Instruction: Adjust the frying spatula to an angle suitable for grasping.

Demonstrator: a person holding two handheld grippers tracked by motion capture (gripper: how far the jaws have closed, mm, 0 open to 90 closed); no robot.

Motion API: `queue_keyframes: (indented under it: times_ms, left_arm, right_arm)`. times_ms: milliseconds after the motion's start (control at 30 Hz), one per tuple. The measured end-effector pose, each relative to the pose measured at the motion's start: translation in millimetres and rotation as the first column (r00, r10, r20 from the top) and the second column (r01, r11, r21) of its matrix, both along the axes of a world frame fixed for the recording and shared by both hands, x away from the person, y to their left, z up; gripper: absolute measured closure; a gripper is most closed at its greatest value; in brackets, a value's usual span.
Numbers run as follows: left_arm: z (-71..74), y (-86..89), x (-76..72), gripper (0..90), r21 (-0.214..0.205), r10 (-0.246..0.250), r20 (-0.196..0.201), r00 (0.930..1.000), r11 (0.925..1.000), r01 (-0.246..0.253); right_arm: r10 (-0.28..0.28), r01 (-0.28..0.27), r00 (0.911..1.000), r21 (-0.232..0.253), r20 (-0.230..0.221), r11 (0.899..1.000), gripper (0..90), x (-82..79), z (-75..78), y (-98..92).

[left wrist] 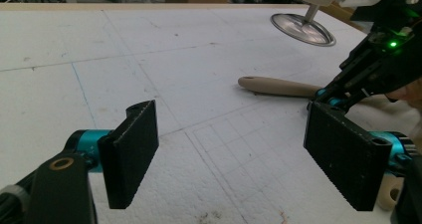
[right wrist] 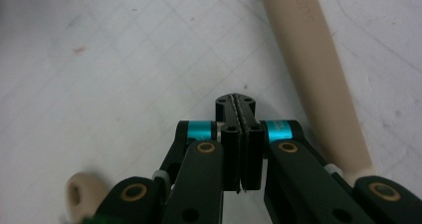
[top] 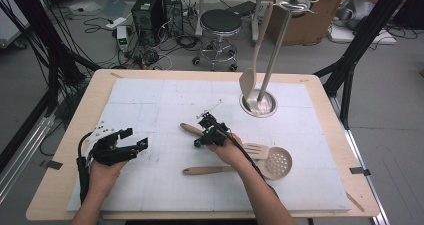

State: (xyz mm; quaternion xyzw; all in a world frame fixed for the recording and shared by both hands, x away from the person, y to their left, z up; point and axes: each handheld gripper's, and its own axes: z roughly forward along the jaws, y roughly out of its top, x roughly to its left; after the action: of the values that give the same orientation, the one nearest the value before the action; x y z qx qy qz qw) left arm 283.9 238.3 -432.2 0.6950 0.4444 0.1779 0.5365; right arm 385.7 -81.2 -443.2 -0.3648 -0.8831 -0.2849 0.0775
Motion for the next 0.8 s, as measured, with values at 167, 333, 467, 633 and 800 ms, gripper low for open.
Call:
queue_keyframes:
  times_ms: [167, 333, 467, 633, 800]
  left_arm:
    - [0.5, 0.4, -0.2, 22.2, -0.002, 0.0, 0.004, 1.0, 1.0, 0.0]
    - [1.0, 1.4, -0.5, 22.2, -0.009, 0.004, 0.006, 1.0, 1.0, -0.004]
    - [1.3, 2.4, -0.8, 22.2, -0.01, 0.003, 0.006, 1.0, 0.9999, -0.003]
    - [1.3, 3.9, -0.8, 22.2, -0.006, 0.003, 0.005, 1.0, 1.0, -0.003]
    - [1.4, 3.8, -1.0, 22.2, -0.009, 0.006, 0.006, 1.0, 0.9999, -0.006]
  right_arm:
    - [-0.05, 0.053, 0.9977, -0.057, 0.045, 0.997, 90.0, 13.7, 4.9, 2.6]
    - [-0.081, 0.085, 0.9957, -0.095, 0.045, 0.992, 90.0, 23.4, 6.6, 3.5]
    - [-0.125, 0.132, 0.9898, -0.121, 0.069, 0.984, 90.0, 32.4, 8.6, -2.0]
    - [-0.201, 0.218, 0.9716, -0.137, 0.124, 0.966, 90.0, 40.7, 10.0, -14.5]
    - [-0.248, 0.263, 0.9608, -0.125, 0.125, 0.957, 90.0, 47.7, 10.0, -26.1]
